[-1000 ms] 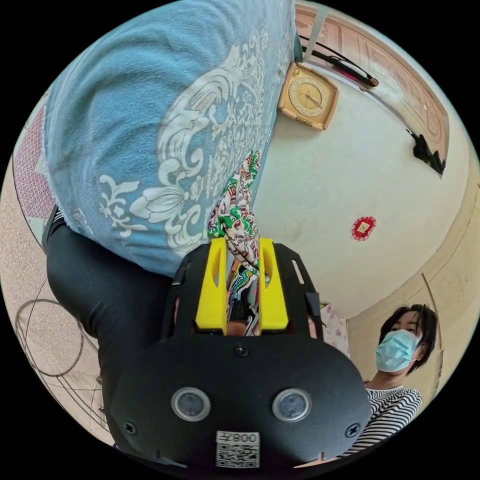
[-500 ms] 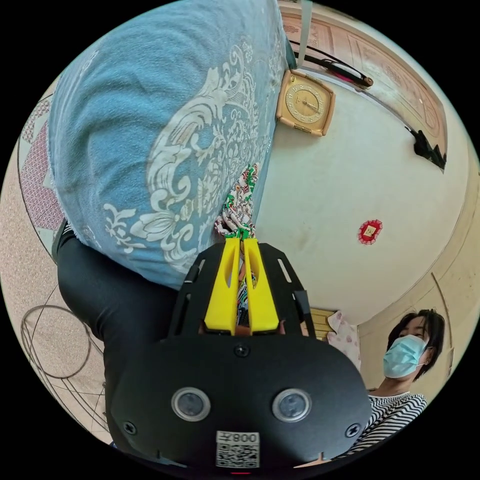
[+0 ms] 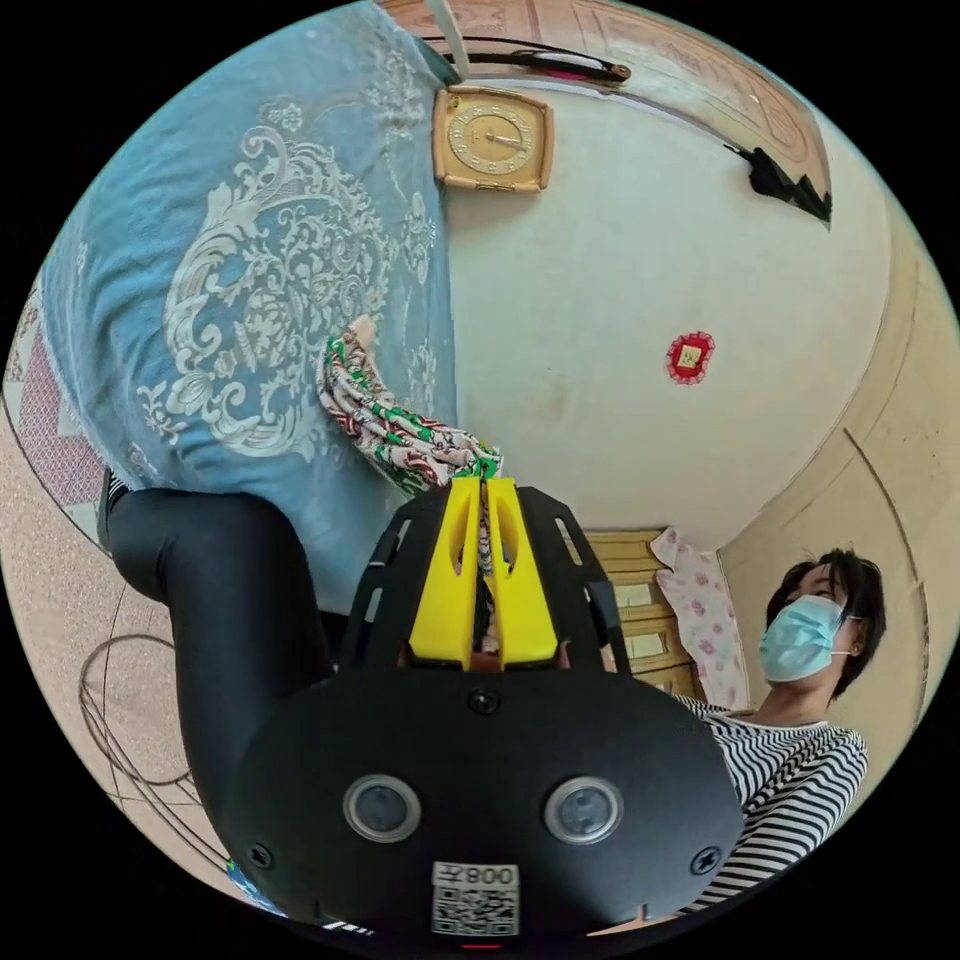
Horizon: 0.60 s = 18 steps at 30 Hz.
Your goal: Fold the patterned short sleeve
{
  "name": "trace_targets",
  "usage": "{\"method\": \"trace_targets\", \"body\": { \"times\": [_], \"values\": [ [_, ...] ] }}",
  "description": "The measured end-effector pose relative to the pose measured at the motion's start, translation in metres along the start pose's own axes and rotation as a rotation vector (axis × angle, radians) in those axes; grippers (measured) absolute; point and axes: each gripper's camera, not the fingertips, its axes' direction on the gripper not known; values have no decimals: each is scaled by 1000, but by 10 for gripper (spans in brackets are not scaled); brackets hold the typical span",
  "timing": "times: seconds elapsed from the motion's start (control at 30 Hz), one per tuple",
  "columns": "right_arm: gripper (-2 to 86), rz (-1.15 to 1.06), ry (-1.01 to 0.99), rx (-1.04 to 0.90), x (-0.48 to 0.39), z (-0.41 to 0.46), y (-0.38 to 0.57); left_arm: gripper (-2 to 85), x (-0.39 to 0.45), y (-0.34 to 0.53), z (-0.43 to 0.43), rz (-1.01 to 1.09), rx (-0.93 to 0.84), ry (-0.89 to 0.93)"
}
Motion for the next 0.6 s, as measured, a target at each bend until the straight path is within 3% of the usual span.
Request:
{"method": "trace_targets", "body": {
  "times": [0.3,0.6],
  "values": [
    [8,-221,-40,164,-31,-159,93,11,138,3,79,240,-130,132],
    [8,-336,-72,326,2,-315,208,11,233,20,184,307,-309,199]
  ]
}}
